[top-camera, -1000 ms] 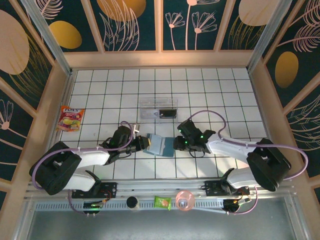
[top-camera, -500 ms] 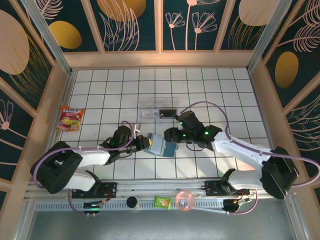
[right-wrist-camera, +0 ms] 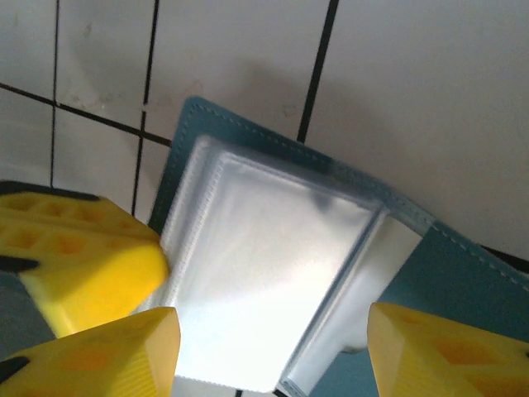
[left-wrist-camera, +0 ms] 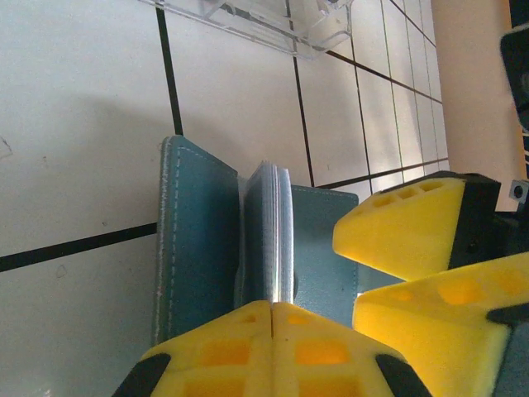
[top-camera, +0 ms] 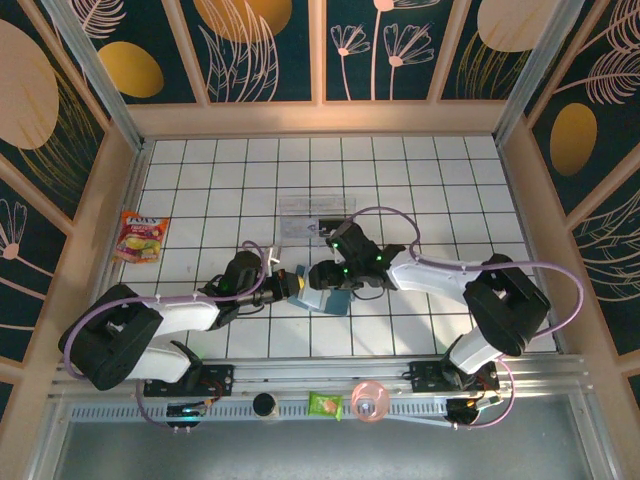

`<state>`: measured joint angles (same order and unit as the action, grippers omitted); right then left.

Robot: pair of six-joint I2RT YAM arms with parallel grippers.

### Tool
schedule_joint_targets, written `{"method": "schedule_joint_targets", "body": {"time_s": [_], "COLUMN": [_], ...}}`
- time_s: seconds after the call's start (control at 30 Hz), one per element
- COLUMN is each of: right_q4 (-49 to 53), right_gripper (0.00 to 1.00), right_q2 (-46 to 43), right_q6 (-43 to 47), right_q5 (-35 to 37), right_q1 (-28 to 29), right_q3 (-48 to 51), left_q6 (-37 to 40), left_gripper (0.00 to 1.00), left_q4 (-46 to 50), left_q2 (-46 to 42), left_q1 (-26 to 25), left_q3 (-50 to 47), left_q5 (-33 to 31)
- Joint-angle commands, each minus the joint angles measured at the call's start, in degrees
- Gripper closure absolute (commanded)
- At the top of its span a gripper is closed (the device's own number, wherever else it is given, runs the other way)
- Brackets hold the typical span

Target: Take the credit cards out of the card holder

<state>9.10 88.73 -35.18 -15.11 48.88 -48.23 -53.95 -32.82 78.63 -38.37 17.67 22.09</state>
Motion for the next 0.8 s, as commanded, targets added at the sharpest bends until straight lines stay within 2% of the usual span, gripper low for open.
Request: {"method": "schedule_joint_targets", "body": {"time_s": [0.0,0.47,0.77], "right_q4": [-1.45,0.91,5.12], "right_gripper": [0.38,0.38,0.39], "right_q2": [1.41,8.90,7.65], "right_q6": [-1.74,-2.66,-2.34], "right_q5": [-0.12,-0.74,3.07], "right_q1": [-0.51,-0.72,-0.72], "right_q3": [-2.52,-7.53,-4.67], "left_q6": [-0.82,-0.90,-1.44], "left_gripper": [1.00,1.00,1.00], "left_q4": [-1.85,-2.86,-2.24], "left_q2": [-0.52,-0.67,-1.02], "left_q1": [-0.21,-0.20,-0.13], "left_q3": [-0.61,-1.04,-1.41], "left_q5": [0.93,1.64,0.50]}}
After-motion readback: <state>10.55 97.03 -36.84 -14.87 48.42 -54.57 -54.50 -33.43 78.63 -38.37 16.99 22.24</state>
